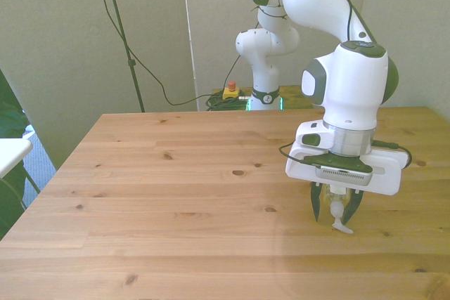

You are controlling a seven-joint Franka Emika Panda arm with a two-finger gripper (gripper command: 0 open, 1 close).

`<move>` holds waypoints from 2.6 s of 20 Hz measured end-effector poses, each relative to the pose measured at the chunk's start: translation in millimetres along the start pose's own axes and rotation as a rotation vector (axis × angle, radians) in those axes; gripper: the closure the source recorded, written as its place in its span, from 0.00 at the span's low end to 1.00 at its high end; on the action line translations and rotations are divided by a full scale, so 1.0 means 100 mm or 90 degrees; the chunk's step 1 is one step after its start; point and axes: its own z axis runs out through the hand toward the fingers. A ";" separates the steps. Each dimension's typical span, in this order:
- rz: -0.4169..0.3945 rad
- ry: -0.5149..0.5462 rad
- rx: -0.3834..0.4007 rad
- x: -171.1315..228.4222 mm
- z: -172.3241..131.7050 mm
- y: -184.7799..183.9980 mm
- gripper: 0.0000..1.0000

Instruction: Stand the sanitizer

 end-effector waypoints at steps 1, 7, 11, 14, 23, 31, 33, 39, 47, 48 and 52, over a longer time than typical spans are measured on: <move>0.000 -0.001 0.000 0.01 0.00 0.00 1.00; 0.002 -0.005 0.001 0.05 0.01 0.02 1.00; 0.004 -0.009 -0.002 0.05 0.00 0.02 1.00; 0.006 -0.011 -0.002 0.06 -0.05 0.02 1.00; 0.044 0.080 0.100 0.11 -0.82 0.00 1.00; 0.108 0.221 0.212 0.06 -1.29 0.39 1.00; 0.123 0.252 0.225 0.06 -1.33 0.48 1.00; 0.158 0.344 0.262 -0.03 -1.30 0.70 1.00; 0.182 0.436 0.270 -0.23 -1.04 0.90 0.00; 0.181 0.436 0.270 -0.25 -1.04 0.90 0.00; 0.180 0.430 0.272 -0.29 -1.04 0.89 0.00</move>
